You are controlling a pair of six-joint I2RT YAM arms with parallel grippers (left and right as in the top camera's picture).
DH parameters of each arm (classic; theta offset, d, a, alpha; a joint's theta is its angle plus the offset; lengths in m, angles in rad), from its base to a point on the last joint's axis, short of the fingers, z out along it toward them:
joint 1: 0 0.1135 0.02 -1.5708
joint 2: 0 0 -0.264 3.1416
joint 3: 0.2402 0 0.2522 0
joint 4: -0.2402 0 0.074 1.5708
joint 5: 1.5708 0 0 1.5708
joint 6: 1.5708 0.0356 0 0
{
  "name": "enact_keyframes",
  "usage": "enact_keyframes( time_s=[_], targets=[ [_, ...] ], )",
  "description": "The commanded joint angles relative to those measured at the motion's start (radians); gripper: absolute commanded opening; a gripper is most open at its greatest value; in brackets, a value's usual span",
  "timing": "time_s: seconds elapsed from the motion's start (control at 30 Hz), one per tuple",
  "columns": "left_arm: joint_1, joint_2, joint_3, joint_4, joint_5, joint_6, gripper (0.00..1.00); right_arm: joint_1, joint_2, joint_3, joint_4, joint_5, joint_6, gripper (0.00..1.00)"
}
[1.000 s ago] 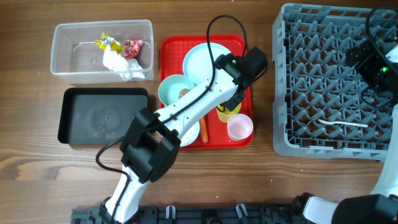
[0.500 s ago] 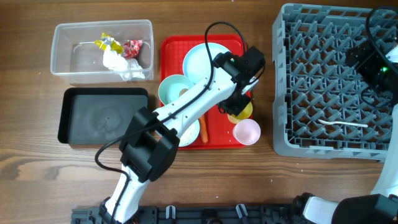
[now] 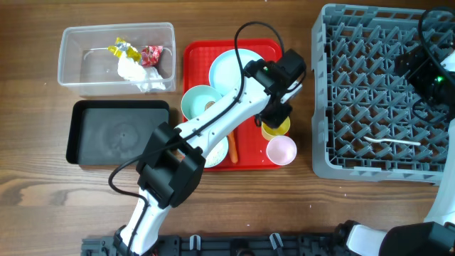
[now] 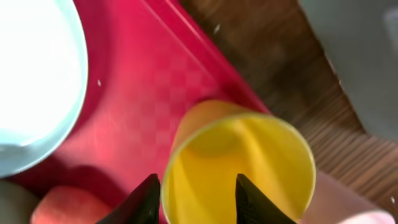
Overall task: Sort waste into correct bins and load items into the dishwasher rack
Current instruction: 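Grasp the yellow cup on the tray with the left gripper, then lift the yellow cup and hand it to the right gripper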
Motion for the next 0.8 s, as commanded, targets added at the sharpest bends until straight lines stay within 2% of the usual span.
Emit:
enact_keyframes(
  time_s=[0.0, 0.17, 0.23, 0.33, 0.37, 0.5, 0.7, 0.77],
  targets=[
    [0.004, 0.029, -0.032, 0.029, 0.008, 0.001, 0.39, -0.002, -0.011, 0.018, 0.002, -0.021, -0.019, 0.9],
    [0.004, 0.068, -0.047, 0.05, 0.009, 0.001, 0.34, -0.002, -0.011, 0.018, 0.002, -0.021, -0.019, 0.9],
    [0.004, 0.083, -0.047, 0.055, 0.009, 0.001, 0.3, -0.002, -0.011, 0.018, 0.002, -0.021, -0.019, 0.9],
    [0.005, 0.092, -0.047, 0.066, 0.008, 0.001, 0.07, -0.002, -0.011, 0.018, 0.002, -0.021, -0.019, 0.9],
    [0.005, 0.092, -0.047, 0.071, 0.004, 0.001, 0.04, -0.002, -0.011, 0.018, 0.002, -0.021, -0.019, 0.9],
    [0.01, 0.084, -0.03, 0.061, -0.043, -0.001, 0.04, -0.002, -0.011, 0.018, 0.002, -0.021, -0.019, 0.9],
    [0.083, 0.026, 0.028, 0.056, -0.05, -0.071, 0.04, -0.002, -0.011, 0.018, 0.002, -0.022, -0.019, 0.9],
    [0.132, -0.015, 0.058, 0.04, 0.024, -0.075, 0.04, -0.002, -0.011, 0.018, 0.0, -0.042, -0.023, 0.9]
  ],
)
